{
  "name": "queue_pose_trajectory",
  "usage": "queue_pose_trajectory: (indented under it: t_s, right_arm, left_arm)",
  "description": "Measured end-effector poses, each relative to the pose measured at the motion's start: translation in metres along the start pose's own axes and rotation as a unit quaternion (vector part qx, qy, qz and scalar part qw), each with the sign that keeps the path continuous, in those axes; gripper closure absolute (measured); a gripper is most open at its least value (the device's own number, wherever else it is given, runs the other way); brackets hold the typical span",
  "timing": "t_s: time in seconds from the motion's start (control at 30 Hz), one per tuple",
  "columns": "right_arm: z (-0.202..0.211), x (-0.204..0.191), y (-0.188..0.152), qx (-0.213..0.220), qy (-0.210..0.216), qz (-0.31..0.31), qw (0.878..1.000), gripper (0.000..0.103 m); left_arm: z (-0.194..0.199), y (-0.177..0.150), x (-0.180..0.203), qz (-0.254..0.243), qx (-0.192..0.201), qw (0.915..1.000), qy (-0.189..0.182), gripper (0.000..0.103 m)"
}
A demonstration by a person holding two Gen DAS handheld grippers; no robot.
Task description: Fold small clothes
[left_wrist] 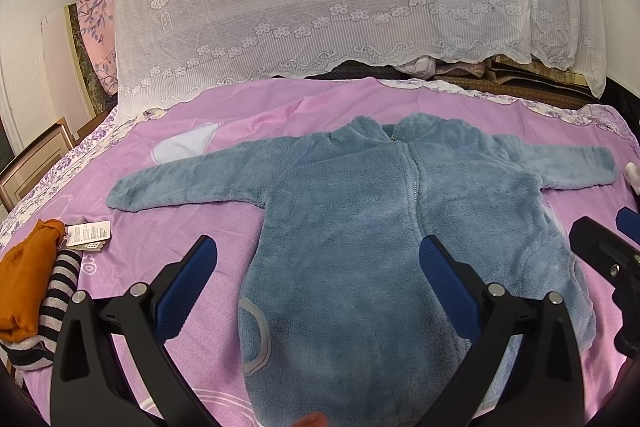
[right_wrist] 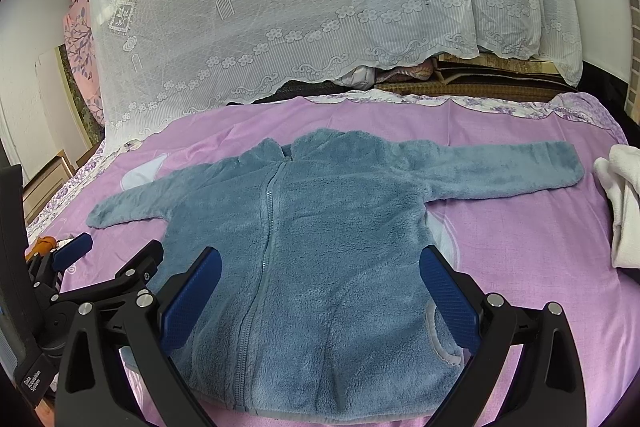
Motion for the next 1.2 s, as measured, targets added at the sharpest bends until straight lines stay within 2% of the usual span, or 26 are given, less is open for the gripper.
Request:
queue_pose_trajectory:
  t_s: [0.43, 0.7, 0.83, 0.93, 1.07, 1.2]
  right_arm:
    - [-0.002, 0.005, -0.003, 0.004, -0.010, -0.012, 1.000, 0.003]
    - [-0.009, 0.016, -0.004, 0.024, -0.031, -0.011, 0.999, 0.003]
    - [-0.020, 0.028, -0.005, 0.018, -0.015, -0.019, 1.000, 0.003]
    - [-0.023, 0.049, -0.005, 0.042, 0.002, -0.043, 0.998, 0.003]
    - [-0.031, 0.080, 0.001, 0.030, -0.021, -0.073, 0.997, 0.003]
    - [-0.041, 0.129, 0.004, 0.020, -0.029, -0.140, 0.989, 0.003]
  left_arm:
    - [-0.001, -0.005, -0.002, 0.003, -0.006, 1.0000, -0.001, 0.004]
    - [-0.008, -0.003, -0.001, -0.004, -0.008, 1.0000, 0.003, 0.004]
    - [-0.020, -0.005, 0.000, -0.005, -0.022, 0.9997, -0.006, 0.004]
    - [-0.035, -0.010, -0.001, -0.001, -0.044, 0.9989, -0.017, 0.004]
    - [-0.052, -0.017, -0.002, 0.003, -0.072, 0.9972, -0.022, 0.004]
    - [-0.067, -0.026, 0.000, -0.002, -0.097, 0.9952, -0.011, 0.004]
Point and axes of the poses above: each gripper's, at about its wrist camera, not at the fingertips, and z roughly against the way its jaws point, x to its right, y to its top, the point moved 4 cm from there along -z, roughly the way its jaws point, and after that the axes turned 4 degrees about x, right-handed, at the moved point
